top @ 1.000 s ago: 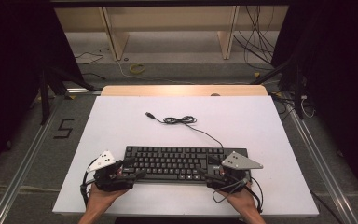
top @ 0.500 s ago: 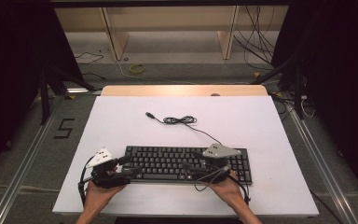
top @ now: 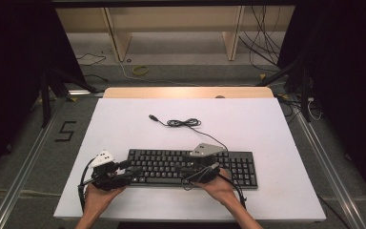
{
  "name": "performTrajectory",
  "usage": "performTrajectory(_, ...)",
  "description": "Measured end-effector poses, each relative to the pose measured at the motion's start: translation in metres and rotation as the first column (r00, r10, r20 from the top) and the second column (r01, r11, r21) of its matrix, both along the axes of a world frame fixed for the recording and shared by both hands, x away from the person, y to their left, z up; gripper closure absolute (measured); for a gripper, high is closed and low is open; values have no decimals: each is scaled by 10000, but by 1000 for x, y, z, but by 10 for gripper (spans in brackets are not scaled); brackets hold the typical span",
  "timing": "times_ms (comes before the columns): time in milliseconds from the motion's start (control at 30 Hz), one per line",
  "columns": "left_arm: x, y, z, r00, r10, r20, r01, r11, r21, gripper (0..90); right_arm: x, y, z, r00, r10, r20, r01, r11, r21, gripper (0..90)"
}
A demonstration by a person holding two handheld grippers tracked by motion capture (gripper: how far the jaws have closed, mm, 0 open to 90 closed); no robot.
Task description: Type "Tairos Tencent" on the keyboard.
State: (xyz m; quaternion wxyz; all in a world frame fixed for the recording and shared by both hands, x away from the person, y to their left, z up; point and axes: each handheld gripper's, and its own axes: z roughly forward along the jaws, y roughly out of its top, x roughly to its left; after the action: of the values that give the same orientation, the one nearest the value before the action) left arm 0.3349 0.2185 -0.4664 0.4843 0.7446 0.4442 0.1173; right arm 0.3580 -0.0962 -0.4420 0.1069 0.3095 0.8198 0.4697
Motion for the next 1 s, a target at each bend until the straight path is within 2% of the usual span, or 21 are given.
performTrajectory(233,4,3,-2,9984,147,-554,-123,9990,436,535,6,12,-1,9996,166,-235,-170,9997,-199,632)
performTrajectory(367,4,4,-3,9973,256,-684,-208,9973,701,640,11,18,-4,9989,245,-408,-259,9991,-337,702)
performTrajectory(433,5,4,-4,9964,284,-798,-215,9960,863,661,11,20,-5,9987,264,-438,-279,9990,-338,719)
performTrajectory(467,5,5,-4,9959,316,-843,-233,9950,973,707,13,23,-5,9983,346,-462,-364,9987,-369,755)
performTrajectory(767,7,4,-7,9922,481,-1153,-311,9890,1447,841,18,33,-6,9973,443,-578,-473,9976,-515,896)
performTrajectory(933,9,2,-9,9906,483,-1278,-263,9853,1686,891,25,41,-11,9951,443,-881,-501,9966,-655,900)
performTrajectory(1000,9,2,-9,9899,448,-1342,-208,9842,1756,893,29,47,-14,9937,474,-1011,-561,9948,-850,900)
